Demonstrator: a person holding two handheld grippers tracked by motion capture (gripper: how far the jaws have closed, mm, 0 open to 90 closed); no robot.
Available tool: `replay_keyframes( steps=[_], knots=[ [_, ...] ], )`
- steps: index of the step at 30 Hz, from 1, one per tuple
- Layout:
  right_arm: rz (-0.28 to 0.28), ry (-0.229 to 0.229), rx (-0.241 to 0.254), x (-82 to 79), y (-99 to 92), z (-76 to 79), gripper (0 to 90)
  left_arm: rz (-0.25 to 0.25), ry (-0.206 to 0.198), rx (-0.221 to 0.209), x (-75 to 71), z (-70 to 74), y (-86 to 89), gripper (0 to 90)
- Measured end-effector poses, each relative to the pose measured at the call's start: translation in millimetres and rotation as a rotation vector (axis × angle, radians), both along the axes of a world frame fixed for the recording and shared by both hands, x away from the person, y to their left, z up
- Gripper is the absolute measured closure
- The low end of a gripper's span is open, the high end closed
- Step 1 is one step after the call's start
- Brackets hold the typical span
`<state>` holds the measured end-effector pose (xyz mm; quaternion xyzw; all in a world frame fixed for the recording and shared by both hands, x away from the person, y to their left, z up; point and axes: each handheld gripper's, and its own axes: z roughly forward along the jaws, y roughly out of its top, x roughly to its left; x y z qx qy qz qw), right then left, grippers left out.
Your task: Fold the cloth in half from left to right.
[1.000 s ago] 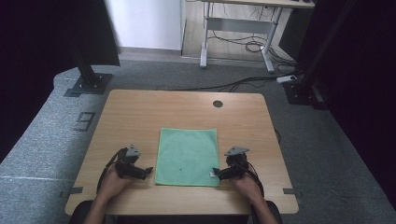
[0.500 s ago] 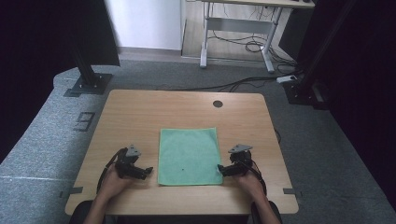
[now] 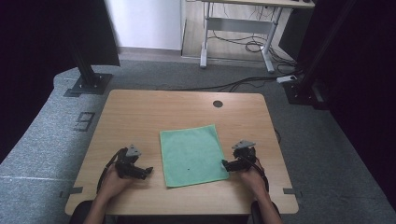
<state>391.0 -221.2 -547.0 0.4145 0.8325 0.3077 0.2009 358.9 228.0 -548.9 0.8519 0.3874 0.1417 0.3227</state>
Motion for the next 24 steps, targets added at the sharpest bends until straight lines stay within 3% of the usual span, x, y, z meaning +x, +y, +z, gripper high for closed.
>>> replay_keyframes(
  steps=[10,18,24],
  knots=[
    [-0.029,0.012,0.006,15.7,-9.8,0.2,4.8,0.000,0.000,0.000,0.0,0.0,0.0,0.0],
    [-0.062,0.043,0.070,33.9,-23.7,-3.5,4.2,-0.002,0.000,0.000,0.3,0.0,0.0,0.0],
    [-0.064,0.024,0.097,33.2,-26.8,-7.5,1.4,0.002,0.007,0.006,3.0,1.0,-0.7,0.0]
  ],
)
